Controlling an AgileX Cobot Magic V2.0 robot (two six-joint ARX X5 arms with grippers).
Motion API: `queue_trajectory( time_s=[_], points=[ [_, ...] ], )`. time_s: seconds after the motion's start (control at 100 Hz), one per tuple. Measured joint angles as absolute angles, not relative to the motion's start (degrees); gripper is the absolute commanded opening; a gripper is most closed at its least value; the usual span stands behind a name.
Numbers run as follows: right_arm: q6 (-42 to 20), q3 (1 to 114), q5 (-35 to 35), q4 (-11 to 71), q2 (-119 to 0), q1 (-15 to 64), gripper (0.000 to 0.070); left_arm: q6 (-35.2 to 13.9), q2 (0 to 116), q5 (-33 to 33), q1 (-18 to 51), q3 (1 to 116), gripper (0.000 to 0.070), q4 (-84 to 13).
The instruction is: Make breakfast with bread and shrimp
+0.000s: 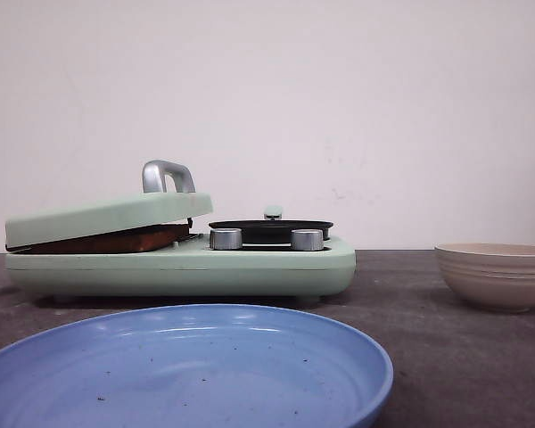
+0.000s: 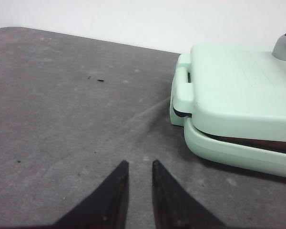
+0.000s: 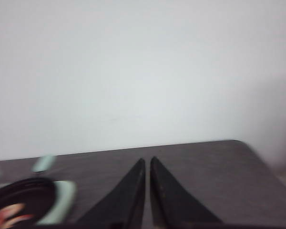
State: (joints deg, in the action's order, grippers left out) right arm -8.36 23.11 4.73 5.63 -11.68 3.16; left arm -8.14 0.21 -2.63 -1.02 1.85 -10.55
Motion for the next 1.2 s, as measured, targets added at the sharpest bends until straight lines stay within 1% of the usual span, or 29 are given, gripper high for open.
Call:
queue_trajectory(
  time_s=[0.18, 0.3, 0.39, 0.53, 0.8, 1.2],
  points=[
    [-8.4, 12.0, 4.6, 6.2, -10.2, 0.0, 0.0009, -8.1, 0.2, -2.7, -1.0, 1.8, 0.0004, -10.5],
    [-8.4, 4.3, 3.3, 7.0, -4.7, -0.1, 0.0009, -8.1, 0.2, -2.6, -1.0, 1.8, 0.0004, -10.5],
    [-8.4, 0.8, 3.0, 7.3, -0.1, -0.1, 0.0009, -8.1, 0.2, -2.6, -1.0, 1.8, 0.0004, -10.5],
    [-8.4, 0.9, 2.9, 9.6, -0.3, -0.6, 0.0009, -8.2, 0.2, -2.6, -1.0, 1.8, 0.0004, -10.5],
    [-7.3, 0.9, 2.8, 9.6, -0.3, -0.9, 0.0009, -8.3, 0.2, -2.6, -1.0, 1.8, 0.0004, -10.5],
    [-7.3, 0.9, 2.8, 9.5, -0.3, -0.9, 0.0009, -8.3, 0.2, -2.6, -1.0, 1.8, 0.0004, -10.5]
  ],
)
